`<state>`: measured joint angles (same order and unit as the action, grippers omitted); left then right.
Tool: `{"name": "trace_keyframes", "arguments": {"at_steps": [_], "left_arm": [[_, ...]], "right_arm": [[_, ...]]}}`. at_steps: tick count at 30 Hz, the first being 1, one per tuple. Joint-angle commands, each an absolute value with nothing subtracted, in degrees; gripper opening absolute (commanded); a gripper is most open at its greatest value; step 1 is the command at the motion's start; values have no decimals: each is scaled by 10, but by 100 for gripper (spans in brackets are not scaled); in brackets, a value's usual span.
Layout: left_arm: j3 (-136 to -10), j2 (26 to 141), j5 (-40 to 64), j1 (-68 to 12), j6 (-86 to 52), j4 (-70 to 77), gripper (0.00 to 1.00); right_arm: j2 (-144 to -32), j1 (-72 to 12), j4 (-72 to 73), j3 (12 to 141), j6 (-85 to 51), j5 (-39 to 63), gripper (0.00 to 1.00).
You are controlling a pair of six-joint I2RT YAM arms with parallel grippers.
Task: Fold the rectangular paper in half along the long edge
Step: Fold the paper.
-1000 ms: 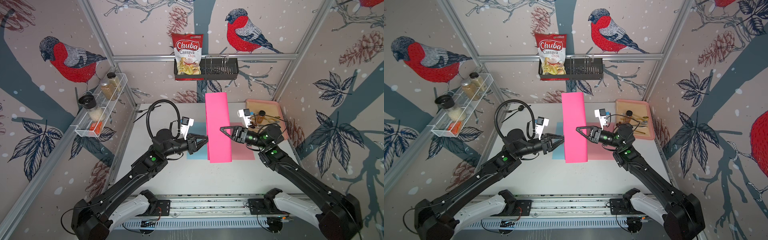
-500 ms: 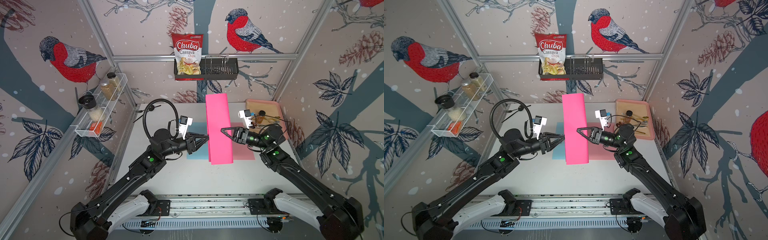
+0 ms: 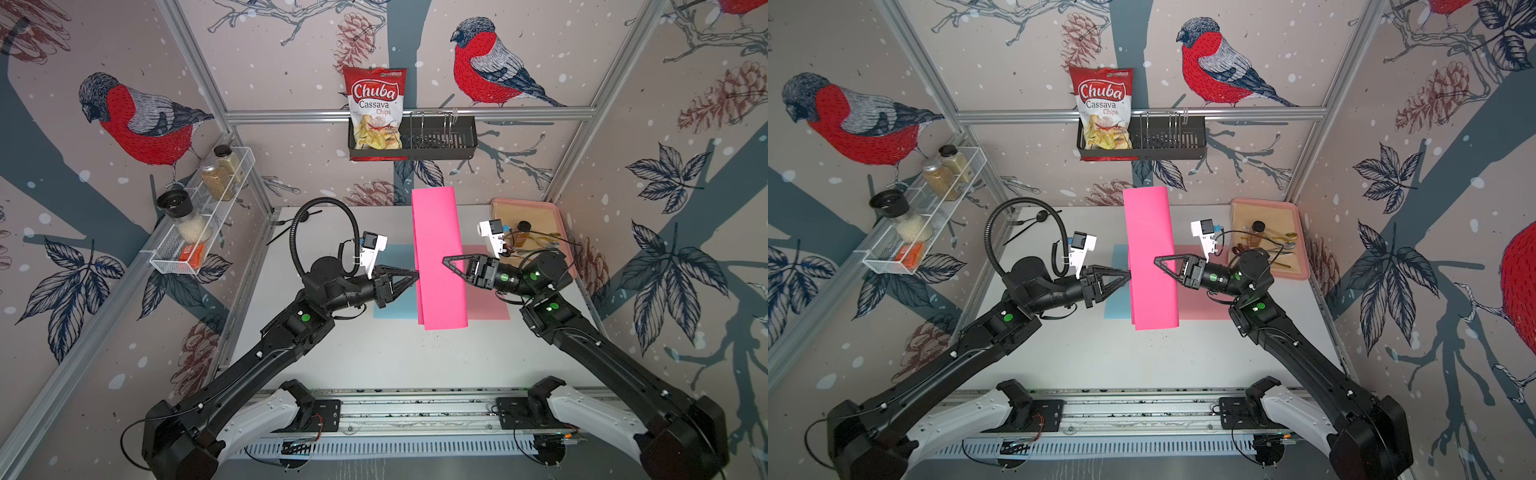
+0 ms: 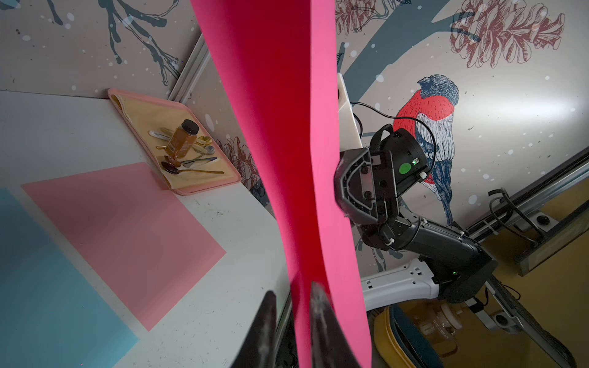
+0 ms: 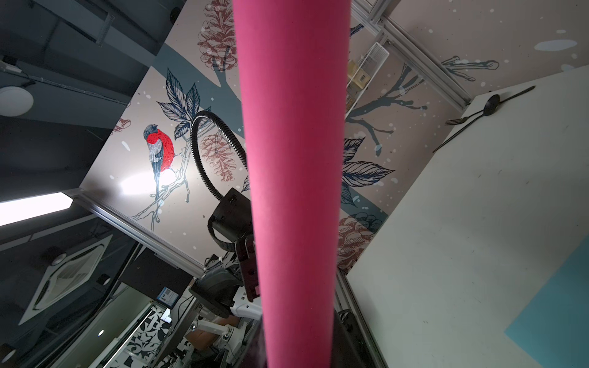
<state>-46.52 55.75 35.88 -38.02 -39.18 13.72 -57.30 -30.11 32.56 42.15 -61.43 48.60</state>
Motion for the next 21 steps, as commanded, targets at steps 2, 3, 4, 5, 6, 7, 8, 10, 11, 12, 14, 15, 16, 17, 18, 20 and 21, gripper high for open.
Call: {"name": "trace_keyframes", "arguments": {"at_steps": [2, 3, 4, 5, 6, 7, 8, 10, 11, 12, 14, 15, 16, 17, 18, 20, 21], "left_arm": [[-465, 559, 369, -380, -393, 163, 8], [-465, 560, 370, -380, -393, 163, 6], [-465, 561, 371, -380, -394, 165, 3], [-464, 561, 371, -380, -394, 166, 1], [-463, 561, 372, -380, -395, 167, 0], [-462, 561, 372, -380, -396, 169, 0], [-462, 562, 373, -380, -396, 169, 0], [-461, 563, 376, -380, -397, 170, 0], [-461, 564, 376, -381, -397, 170, 0], [-461, 565, 378, -381, -398, 173, 0], [-459, 566, 379, -381, -402, 177, 0], [-460, 566, 379, -381, -402, 177, 0], [-460, 566, 379, -380, -403, 178, 0], [-459, 566, 379, -380, -403, 178, 0], [-460, 566, 379, -380, -404, 180, 0], [-460, 568, 381, -381, -405, 182, 0], [-461, 569, 381, -381, -405, 181, 0]], "right_arm": [[-576, -303, 357, 418, -622, 490, 23], [-576, -302, 358, 418, -624, 490, 23], [-577, -303, 362, 417, -626, 490, 23], [-577, -303, 365, 417, -627, 490, 24], [-578, -303, 368, 416, -628, 490, 24], [-579, -304, 369, 415, -629, 490, 25], [-580, -304, 370, 416, -629, 490, 25], [-582, -306, 374, 416, -630, 489, 26], [-582, -307, 375, 416, -632, 488, 26], [-582, -307, 378, 415, -633, 489, 26], [-584, -309, 382, 415, -635, 488, 26], [-584, -310, 384, 415, -635, 487, 27], [-584, -311, 386, 415, -636, 486, 27], [-585, -311, 386, 415, -635, 486, 27], [-585, -312, 387, 414, -636, 486, 27], [-587, -314, 390, 414, -636, 485, 27], [-587, -315, 389, 413, -636, 485, 27]]}}
